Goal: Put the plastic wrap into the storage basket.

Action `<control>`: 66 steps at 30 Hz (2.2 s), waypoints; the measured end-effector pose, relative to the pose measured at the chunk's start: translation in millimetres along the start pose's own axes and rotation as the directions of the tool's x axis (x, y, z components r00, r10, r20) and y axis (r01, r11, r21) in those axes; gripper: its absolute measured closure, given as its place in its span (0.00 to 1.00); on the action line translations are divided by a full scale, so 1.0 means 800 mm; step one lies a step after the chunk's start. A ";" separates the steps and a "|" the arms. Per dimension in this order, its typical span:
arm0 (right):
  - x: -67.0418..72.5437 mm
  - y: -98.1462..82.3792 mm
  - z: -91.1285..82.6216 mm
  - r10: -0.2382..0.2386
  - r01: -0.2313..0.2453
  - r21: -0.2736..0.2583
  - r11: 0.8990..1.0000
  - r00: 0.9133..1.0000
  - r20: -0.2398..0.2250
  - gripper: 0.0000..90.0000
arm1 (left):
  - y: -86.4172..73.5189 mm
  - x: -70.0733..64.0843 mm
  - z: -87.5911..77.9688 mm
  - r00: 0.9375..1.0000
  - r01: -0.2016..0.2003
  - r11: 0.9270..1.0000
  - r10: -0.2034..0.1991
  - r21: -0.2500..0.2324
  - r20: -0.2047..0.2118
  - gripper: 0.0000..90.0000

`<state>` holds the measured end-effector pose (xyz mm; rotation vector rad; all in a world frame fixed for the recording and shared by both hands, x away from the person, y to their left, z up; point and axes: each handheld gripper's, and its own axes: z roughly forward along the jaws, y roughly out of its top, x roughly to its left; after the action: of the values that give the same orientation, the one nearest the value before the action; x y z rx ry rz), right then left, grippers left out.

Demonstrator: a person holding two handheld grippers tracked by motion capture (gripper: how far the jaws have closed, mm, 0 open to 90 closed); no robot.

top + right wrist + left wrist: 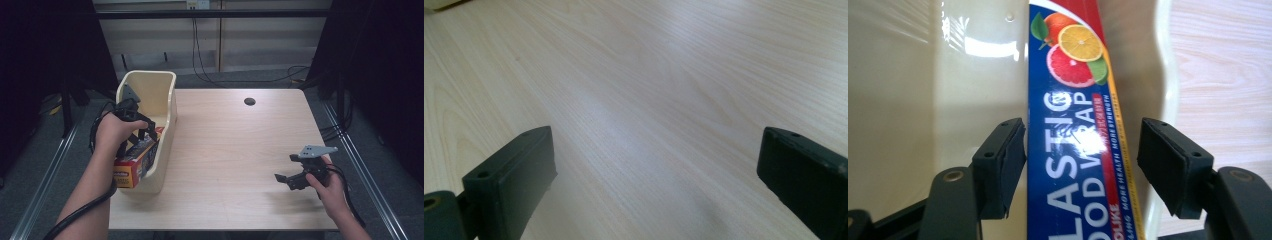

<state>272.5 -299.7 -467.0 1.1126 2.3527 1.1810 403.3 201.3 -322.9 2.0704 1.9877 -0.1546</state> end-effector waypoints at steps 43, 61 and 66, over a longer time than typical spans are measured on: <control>0.001 0.002 -0.002 -0.007 0.007 -0.006 1.000 1.000 -0.007 0.02 | 0.008 -0.113 -0.016 0.969 -0.209 0.971 0.222 -0.118 0.110 0.15; 0.001 0.002 -0.004 -0.009 0.009 -0.007 1.000 1.000 -0.009 0.02 | 0.001 -0.147 0.030 0.949 -0.273 0.955 0.287 -0.116 0.130 0.14; 0.001 0.002 -0.005 -0.008 0.008 -0.008 1.000 1.000 -0.010 0.02 | -0.003 -0.153 0.040 0.945 -0.288 0.951 0.302 -0.115 0.124 0.14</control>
<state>270.6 -300.3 -463.2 1.0961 2.3558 1.1943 397.8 74.6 -322.4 2.1992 1.5514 -0.1388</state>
